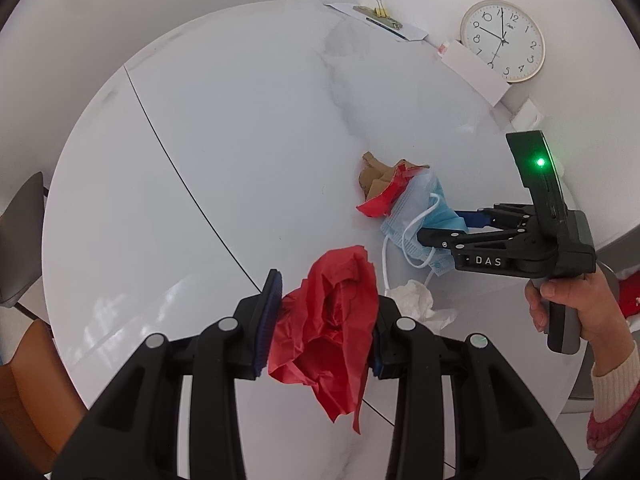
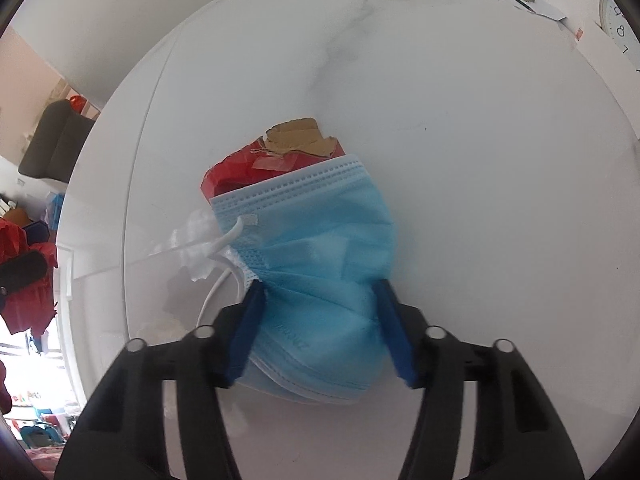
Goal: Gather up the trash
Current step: 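Grasp the red crumpled paper with the left tool while the right tool grasps the blue face mask, then lift the red paper and blue mask and carry both over the wastebasket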
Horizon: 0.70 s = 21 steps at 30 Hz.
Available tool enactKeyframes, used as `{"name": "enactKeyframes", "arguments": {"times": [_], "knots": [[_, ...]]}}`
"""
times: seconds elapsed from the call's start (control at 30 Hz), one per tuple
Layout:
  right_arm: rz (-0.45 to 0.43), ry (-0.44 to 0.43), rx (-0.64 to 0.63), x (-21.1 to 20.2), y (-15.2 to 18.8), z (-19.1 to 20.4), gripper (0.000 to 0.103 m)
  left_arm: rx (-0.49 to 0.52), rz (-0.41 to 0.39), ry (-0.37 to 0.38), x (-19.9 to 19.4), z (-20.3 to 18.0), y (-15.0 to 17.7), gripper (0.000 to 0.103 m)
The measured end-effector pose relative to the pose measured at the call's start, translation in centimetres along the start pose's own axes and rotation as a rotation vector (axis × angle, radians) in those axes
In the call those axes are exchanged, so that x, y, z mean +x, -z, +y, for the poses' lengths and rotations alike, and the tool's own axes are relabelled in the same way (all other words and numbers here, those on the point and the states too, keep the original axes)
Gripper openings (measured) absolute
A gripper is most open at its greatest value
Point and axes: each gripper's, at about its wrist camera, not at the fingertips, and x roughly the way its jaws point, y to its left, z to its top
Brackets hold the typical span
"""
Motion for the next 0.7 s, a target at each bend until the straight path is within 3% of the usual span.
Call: {"name": "enactKeyframes", "arguments": {"times": [0.13,0.23,0.43,0.7], "knots": [[-0.004,0.019,-0.003,-0.2,0.3,-0.2,0.037,-0.003,-0.007,-0.007,-0.2,-0.1,0.0,0.036],[-0.017,0.019,0.009,-0.8,0.1,0.0,0.033,-0.005,-0.011,-0.009,-0.3,-0.1,0.0,0.036],[-0.08,0.04,0.011,-3.4,-0.2,0.0,0.033,-0.009,-0.028,-0.007,-0.8,0.0,-0.2,0.036],[-0.247,0.129,-0.024,-9.1,-0.1,1.5,0.033,-0.018,-0.067,-0.014,-2.4,0.6,-0.2,0.036]]}}
